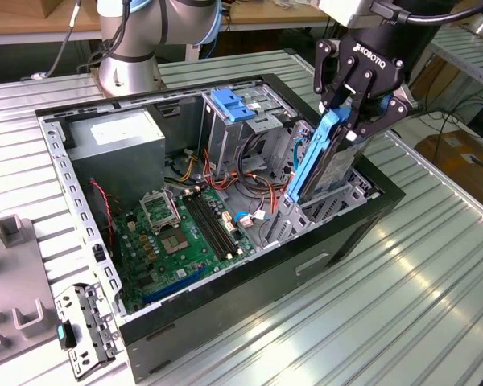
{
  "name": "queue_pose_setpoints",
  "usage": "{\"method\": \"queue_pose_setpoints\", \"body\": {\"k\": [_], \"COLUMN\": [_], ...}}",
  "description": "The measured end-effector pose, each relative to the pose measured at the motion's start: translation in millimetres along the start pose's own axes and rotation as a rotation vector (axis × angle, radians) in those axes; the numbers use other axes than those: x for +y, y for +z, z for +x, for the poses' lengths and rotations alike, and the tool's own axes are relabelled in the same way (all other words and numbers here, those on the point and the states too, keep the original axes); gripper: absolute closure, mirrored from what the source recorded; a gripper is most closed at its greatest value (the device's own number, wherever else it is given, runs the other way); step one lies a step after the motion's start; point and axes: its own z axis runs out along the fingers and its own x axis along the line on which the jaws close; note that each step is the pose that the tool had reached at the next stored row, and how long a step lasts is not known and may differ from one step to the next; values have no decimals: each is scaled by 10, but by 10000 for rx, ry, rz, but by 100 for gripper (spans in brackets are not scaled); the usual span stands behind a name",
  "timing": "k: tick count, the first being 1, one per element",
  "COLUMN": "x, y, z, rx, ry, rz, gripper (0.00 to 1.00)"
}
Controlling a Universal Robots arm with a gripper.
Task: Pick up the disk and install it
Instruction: 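Insert the disk into the insertion slot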
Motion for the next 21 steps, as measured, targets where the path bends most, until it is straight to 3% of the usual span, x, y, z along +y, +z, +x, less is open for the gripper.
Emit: {"method": "queue_pose_setpoints", "body": {"k": [1,2,5,7,9,13,21], "x": [0,0,0,0,0,0,-1], "y": [19,76,146,191,228,300,459], "z": [0,0,0,0,0,0,0], "rx": [-1,-1,0,-1,0,-1,-1], "ry": [0,-3,-9,-14,-19,-28,-66], "rz": [0,0,0,0,0,0,0], "gripper": [62,55,55,64,64,88,89]}}
